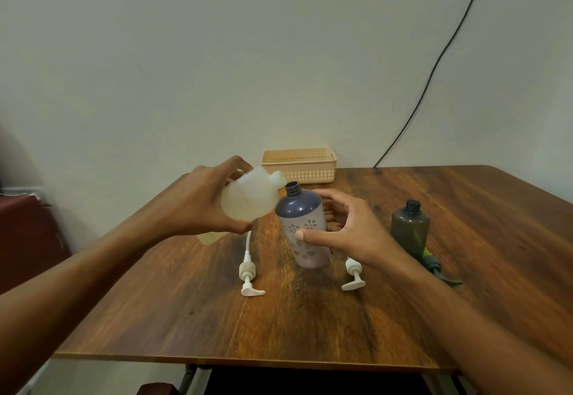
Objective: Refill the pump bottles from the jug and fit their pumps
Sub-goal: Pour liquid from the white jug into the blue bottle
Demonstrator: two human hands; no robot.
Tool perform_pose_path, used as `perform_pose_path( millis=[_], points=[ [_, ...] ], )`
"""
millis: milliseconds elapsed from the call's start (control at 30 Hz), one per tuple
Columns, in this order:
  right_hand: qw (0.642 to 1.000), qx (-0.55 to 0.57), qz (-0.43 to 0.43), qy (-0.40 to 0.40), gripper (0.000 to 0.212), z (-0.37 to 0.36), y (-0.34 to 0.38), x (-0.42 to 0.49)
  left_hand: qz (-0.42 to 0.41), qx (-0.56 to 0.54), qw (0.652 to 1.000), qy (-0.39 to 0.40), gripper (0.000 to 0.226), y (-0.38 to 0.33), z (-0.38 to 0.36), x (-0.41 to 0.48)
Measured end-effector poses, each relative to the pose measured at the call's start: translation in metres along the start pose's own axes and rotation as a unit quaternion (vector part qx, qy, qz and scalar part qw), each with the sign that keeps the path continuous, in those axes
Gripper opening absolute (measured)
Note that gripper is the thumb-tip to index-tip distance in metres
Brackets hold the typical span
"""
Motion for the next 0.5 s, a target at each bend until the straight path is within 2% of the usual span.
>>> perform_pose_path(
  millis=[100,233,500],
  points=[
    [1.000,0.017,-0.001,-0.021,0.074,0.003,-0.002,0.000,0.018,-0.028,0.999,-0.021,0.091,0.006,0.000,-0.004],
    [0.998,0.029,-0.001,-0.046,0.075,0.009,-0.005,0.001,0.061,-0.123,0.989,-0.060,0.087,0.018,-0.003,-0.012],
    [0.997,0.045,-0.007,-0.069,0.074,0.012,-0.008,0.002,0.188,-0.322,0.921,-0.113,0.088,0.057,-0.019,-0.027]
  ],
)
Point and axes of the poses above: each hand's wrist, its own x-axis towards the middle knuckle, its own z-axis out of the back of the hand, y = z × x, the point moved 10 cm from there along x, towards the middle knuckle, and after that the axes turned 12 degrees about z, right-handed, at the moved point
